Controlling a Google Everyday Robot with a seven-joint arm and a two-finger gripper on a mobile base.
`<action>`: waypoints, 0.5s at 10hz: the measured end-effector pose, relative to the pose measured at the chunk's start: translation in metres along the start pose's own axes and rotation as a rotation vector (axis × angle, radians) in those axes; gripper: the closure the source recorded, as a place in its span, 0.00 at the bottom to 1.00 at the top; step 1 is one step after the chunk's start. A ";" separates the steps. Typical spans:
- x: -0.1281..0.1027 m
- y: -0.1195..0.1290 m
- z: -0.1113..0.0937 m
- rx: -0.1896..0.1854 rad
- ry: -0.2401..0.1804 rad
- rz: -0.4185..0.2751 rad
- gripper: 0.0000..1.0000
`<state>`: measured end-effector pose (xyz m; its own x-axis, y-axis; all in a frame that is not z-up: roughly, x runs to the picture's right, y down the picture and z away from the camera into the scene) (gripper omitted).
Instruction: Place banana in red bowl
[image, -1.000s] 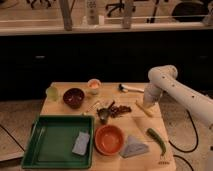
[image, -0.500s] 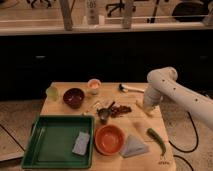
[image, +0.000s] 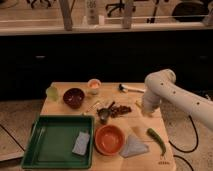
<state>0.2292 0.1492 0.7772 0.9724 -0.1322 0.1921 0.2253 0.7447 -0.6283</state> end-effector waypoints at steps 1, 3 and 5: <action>-0.002 0.002 -0.001 0.001 0.001 -0.005 0.99; -0.014 0.005 -0.012 0.010 0.006 -0.041 0.90; 0.002 -0.003 -0.005 0.003 -0.009 0.044 0.68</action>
<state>0.2312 0.1434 0.7752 0.9808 -0.0929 0.1713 0.1819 0.7517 -0.6339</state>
